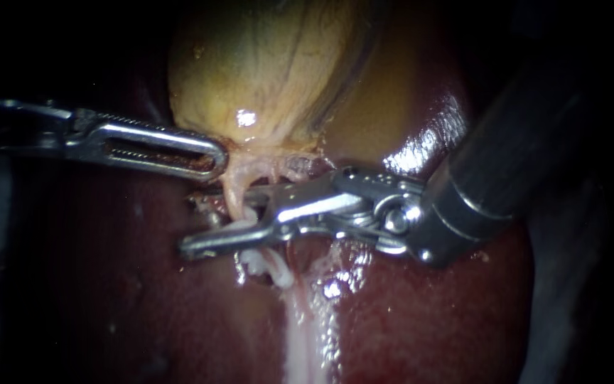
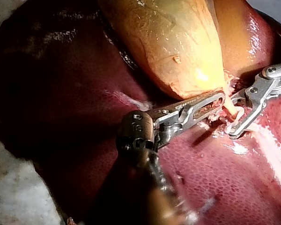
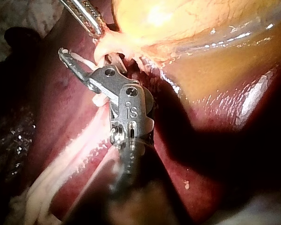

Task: Clipping third clip left tube

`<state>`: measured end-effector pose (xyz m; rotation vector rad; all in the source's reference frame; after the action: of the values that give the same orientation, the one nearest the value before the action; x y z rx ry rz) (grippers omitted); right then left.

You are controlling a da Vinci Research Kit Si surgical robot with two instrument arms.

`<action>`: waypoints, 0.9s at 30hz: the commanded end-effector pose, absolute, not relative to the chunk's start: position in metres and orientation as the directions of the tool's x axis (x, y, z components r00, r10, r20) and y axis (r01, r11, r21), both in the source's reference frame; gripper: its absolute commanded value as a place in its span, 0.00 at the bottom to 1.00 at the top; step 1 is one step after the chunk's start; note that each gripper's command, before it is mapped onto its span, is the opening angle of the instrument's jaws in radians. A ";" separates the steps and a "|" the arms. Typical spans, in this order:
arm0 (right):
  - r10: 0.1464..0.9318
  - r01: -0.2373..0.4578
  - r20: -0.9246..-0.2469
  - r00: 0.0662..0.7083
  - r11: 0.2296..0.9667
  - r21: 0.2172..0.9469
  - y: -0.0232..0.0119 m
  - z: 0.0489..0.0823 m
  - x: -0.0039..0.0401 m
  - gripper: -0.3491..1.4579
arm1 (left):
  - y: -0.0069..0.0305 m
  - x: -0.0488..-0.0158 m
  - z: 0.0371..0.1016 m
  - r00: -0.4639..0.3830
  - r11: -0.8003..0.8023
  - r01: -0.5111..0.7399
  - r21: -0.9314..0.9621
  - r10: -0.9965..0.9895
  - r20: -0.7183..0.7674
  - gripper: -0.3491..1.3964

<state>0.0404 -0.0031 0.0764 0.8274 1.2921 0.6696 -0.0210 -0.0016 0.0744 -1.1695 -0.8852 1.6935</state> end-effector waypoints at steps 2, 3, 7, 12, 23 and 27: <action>0.819 0.022 -0.550 0.166 0.554 0.832 -0.0032 0.0764 0.0404 0.42 | -0.0016 -0.0211 0.0744 -0.179 -0.368 -0.258 -0.893 0.927 -0.330 0.00; 0.819 0.022 -0.550 0.166 0.554 0.832 -0.0032 0.0764 0.0404 0.41 | -0.0016 -0.0211 0.0745 -0.179 -0.368 -0.258 -0.893 0.927 -0.330 0.00; 0.831 0.020 -0.531 0.167 0.535 0.845 -0.0033 0.0764 0.0400 0.32 | -0.0016 -0.0211 0.0745 -0.179 -0.368 -0.259 -0.893 0.927 -0.330 0.00; 0.883 0.004 -0.441 0.164 0.446 0.895 -0.0037 0.0765 0.0389 0.00 | -0.0016 -0.0212 0.0745 -0.179 -0.368 -0.259 -0.893 0.927 -0.330 0.00; 0.890 -0.014 -0.412 0.198 0.423 0.906 -0.0047 0.0770 0.0387 0.00 | -0.0016 -0.0212 0.0745 -0.179 -0.368 -0.259 -0.893 0.927 -0.330 0.00; 0.888 -0.015 -0.413 0.201 0.425 0.905 -0.0050 0.0772 0.0387 0.00 | -0.0016 -0.0212 0.0745 -0.179 -0.368 -0.259 -0.893 0.927 -0.330 0.00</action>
<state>0.0387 -0.0050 0.0772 0.9332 1.2019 0.7793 -0.0212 -0.0016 0.0745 -1.1695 -0.8845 1.6936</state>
